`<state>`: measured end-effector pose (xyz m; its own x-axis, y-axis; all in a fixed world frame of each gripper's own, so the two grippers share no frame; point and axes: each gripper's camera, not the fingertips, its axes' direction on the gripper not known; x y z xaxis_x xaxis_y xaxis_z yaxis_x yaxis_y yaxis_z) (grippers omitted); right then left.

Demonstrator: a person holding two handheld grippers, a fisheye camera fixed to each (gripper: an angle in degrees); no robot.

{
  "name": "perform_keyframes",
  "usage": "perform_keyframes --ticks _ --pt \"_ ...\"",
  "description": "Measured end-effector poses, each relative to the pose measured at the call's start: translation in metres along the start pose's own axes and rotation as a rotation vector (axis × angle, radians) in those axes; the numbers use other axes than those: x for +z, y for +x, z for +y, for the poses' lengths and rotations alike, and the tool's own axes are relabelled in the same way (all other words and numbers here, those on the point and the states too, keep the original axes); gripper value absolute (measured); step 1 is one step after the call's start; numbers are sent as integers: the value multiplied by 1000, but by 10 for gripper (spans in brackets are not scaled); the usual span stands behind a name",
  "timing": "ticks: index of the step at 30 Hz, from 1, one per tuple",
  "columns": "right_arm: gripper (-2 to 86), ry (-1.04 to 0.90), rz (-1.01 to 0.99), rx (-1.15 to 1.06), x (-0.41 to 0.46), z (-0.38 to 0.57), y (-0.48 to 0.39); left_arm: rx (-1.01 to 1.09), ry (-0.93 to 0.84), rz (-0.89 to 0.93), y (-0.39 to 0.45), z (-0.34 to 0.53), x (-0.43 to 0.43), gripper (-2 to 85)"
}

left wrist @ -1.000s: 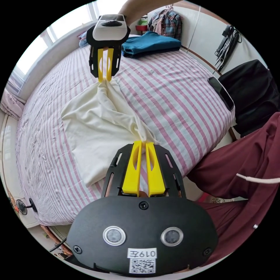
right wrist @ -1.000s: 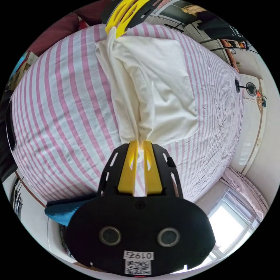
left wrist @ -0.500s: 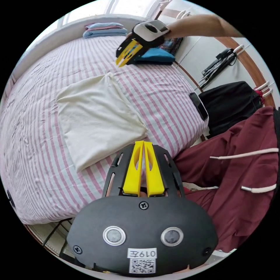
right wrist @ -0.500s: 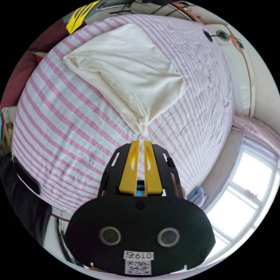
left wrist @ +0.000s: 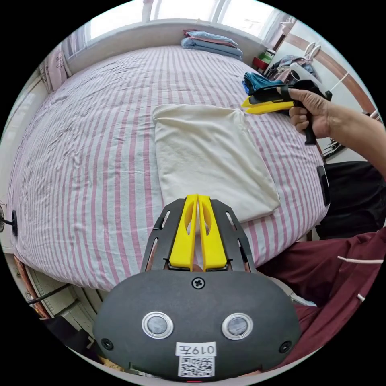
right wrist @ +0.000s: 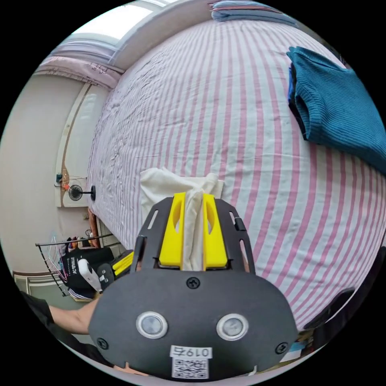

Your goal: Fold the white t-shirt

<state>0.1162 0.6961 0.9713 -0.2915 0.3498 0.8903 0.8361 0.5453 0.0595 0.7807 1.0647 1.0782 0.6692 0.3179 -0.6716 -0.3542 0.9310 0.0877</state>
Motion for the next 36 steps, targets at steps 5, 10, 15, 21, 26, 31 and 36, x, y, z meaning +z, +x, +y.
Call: perform_keyframes --ticks 5,10,15,21,26,31,36 --pt "84 0 -44 138 -5 -8 15 40 -57 22 -6 -4 7 8" --pt "11 1 -51 203 -14 -27 28 35 -80 65 -23 -11 8 9" --pt "0 16 7 133 -40 -50 30 33 -90 85 -37 -17 3 8" --pt "10 -53 58 103 -38 -75 47 19 -142 125 -55 -30 6 9" --pt "47 -132 -14 56 -44 -98 47 9 -65 191 -85 -60 -21 9" --pt "80 -124 -107 83 -53 -115 51 -44 66 232 -137 -120 -34 9" --pt "66 -106 -162 174 -52 -123 58 -37 35 275 -175 -191 -11 9"
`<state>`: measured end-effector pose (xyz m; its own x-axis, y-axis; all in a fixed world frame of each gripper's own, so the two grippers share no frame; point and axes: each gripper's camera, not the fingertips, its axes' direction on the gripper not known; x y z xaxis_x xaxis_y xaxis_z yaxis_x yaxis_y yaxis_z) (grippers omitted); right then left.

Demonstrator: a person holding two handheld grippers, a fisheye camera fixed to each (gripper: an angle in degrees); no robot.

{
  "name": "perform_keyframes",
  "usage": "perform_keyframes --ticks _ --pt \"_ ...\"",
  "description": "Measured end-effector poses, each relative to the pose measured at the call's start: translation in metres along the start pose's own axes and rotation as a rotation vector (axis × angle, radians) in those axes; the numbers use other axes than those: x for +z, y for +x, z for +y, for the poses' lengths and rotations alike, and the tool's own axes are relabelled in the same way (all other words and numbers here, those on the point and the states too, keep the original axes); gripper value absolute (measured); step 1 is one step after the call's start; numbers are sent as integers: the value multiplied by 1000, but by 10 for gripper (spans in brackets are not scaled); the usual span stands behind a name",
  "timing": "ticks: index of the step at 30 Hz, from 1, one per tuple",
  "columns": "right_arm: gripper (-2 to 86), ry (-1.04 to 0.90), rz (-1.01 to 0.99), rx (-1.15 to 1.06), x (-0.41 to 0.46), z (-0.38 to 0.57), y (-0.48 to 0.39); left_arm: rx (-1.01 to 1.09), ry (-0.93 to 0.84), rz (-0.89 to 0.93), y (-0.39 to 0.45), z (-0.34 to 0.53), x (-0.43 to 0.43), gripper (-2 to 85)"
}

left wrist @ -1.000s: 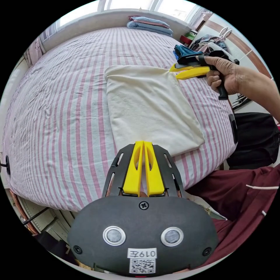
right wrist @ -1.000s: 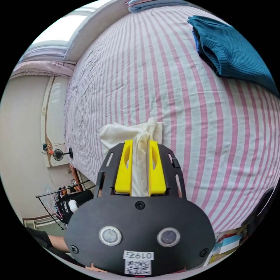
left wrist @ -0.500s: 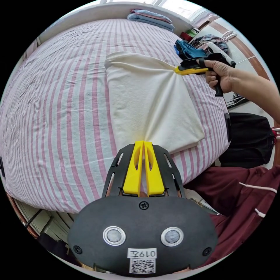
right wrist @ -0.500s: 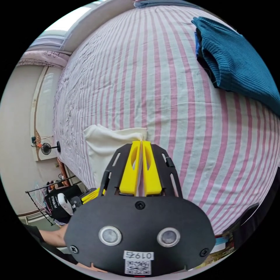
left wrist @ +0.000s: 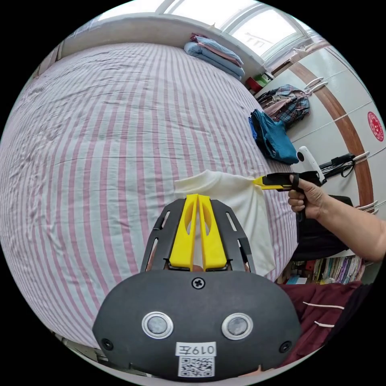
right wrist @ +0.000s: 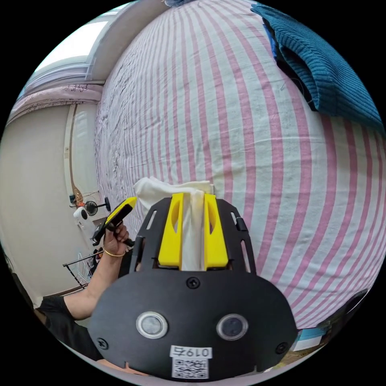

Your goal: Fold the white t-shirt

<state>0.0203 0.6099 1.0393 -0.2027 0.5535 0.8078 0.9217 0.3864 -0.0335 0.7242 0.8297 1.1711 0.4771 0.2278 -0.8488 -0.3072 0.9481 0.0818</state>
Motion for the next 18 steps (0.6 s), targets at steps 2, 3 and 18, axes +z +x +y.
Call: perform_keyframes --ticks 2,3,18 --pt "39 18 5 31 0 -1 1 15 -59 28 -14 -24 13 9" --pt "26 31 12 46 -1 -1 1 24 -71 27 -16 -29 16 9" --pt "56 41 -69 24 0 -7 -5 -247 -78 257 -100 -55 -11 9"
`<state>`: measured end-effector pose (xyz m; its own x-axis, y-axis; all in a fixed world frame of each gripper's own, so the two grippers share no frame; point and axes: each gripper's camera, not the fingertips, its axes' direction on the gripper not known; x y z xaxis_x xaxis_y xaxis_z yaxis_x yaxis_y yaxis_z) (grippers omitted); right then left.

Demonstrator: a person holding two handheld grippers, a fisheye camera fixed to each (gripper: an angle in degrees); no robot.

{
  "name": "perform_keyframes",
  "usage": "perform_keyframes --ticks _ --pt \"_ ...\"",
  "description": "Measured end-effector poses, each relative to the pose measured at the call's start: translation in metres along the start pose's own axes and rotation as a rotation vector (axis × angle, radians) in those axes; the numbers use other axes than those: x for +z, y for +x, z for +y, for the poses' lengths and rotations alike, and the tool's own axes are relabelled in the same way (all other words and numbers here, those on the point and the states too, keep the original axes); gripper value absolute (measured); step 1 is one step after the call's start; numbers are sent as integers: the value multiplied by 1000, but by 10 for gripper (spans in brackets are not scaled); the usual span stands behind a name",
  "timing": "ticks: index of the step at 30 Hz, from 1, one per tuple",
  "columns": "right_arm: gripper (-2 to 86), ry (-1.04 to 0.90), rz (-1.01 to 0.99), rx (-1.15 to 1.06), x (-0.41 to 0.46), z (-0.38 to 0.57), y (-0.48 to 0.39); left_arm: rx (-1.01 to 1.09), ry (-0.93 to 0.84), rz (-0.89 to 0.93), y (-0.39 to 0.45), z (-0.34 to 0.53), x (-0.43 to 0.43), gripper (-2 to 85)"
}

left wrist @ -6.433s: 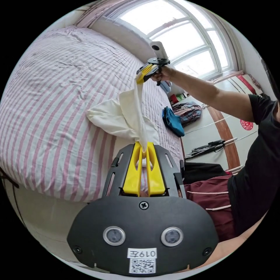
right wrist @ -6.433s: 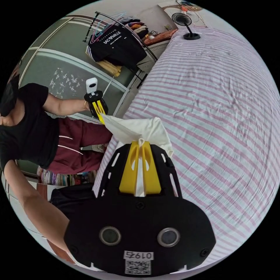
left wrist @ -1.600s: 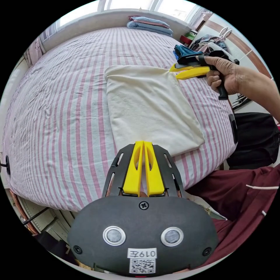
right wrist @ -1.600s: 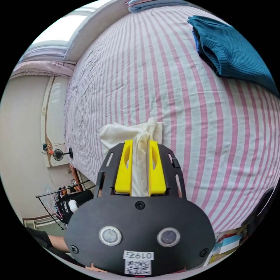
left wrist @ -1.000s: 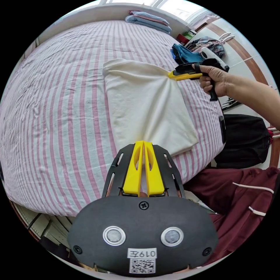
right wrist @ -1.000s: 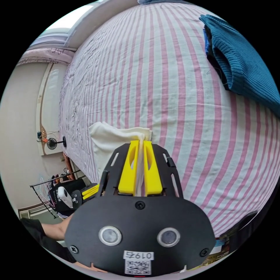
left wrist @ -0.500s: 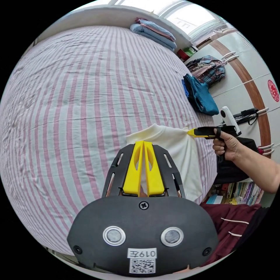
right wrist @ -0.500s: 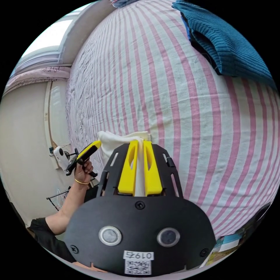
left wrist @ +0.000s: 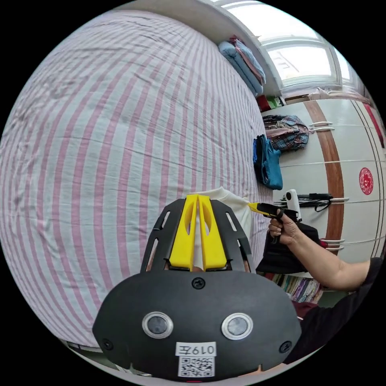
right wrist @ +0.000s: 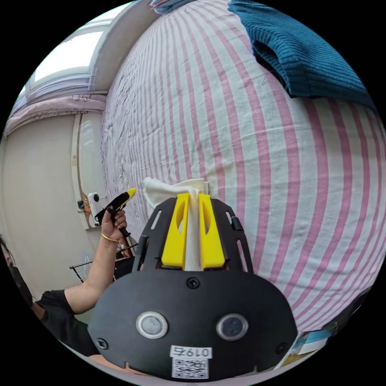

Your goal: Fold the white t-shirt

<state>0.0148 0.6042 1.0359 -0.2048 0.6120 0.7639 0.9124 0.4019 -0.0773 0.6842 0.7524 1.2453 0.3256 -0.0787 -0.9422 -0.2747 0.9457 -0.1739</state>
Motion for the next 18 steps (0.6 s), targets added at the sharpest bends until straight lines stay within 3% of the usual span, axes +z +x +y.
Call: perform_keyframes --ticks 4,8,10,13,18 --pt "78 12 48 -116 -2 4 -13 244 63 -82 48 -7 -16 9" --pt "78 -14 67 -163 8 13 -23 539 -114 -201 112 -17 40 9" --pt "16 -46 114 -162 19 16 -26 614 -178 -285 126 -19 66 9" --pt "4 -36 150 -143 25 16 -26 599 -201 -363 126 -28 90 8" --pt "29 -5 114 -83 31 19 -16 501 -213 -326 105 -45 98 8"
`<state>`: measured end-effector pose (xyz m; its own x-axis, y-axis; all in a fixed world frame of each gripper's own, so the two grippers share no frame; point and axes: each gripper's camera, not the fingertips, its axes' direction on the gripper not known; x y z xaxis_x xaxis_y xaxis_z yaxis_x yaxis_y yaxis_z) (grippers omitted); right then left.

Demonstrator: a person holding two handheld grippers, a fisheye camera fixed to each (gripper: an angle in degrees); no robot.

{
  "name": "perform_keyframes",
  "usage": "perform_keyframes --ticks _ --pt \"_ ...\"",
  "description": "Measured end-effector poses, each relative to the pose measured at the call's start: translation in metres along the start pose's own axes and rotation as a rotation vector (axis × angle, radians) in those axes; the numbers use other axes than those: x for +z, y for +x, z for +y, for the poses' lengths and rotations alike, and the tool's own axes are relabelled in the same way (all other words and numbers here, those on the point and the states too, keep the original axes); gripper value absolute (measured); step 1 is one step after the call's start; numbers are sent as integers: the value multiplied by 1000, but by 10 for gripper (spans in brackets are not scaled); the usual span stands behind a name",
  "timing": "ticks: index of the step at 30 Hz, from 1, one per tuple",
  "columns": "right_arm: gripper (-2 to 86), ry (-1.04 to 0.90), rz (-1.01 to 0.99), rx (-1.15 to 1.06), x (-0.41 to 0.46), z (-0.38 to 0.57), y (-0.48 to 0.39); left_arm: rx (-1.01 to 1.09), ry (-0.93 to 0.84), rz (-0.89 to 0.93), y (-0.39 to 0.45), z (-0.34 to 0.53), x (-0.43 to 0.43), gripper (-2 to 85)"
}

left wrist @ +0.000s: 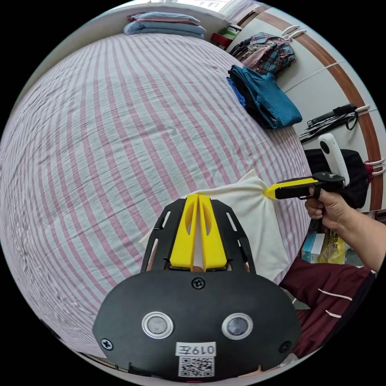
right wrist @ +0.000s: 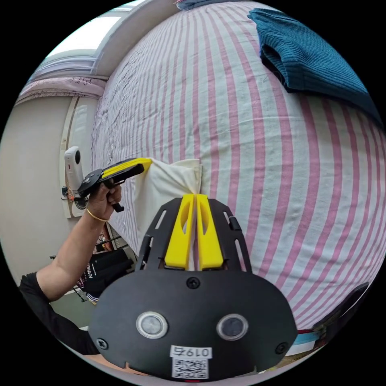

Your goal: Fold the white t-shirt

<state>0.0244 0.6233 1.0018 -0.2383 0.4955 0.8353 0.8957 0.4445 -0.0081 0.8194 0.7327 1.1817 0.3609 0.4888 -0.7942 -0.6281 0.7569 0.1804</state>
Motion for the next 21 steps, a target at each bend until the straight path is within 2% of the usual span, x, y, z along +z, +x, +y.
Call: perform_keyframes --ticks 6,12,17,21 --pt "74 -5 -47 -27 -1 18 -3 50 -21 36 -3 -1 1 9" --pt "83 -175 24 -154 24 61 -29 61 71 67 -12 28 -19 9" --pt "70 -223 116 -263 39 96 -49 30 148 178 8 107 -27 9" --pt "71 -281 216 -466 55 117 -72 -18 104 166 33 168 -11 8"
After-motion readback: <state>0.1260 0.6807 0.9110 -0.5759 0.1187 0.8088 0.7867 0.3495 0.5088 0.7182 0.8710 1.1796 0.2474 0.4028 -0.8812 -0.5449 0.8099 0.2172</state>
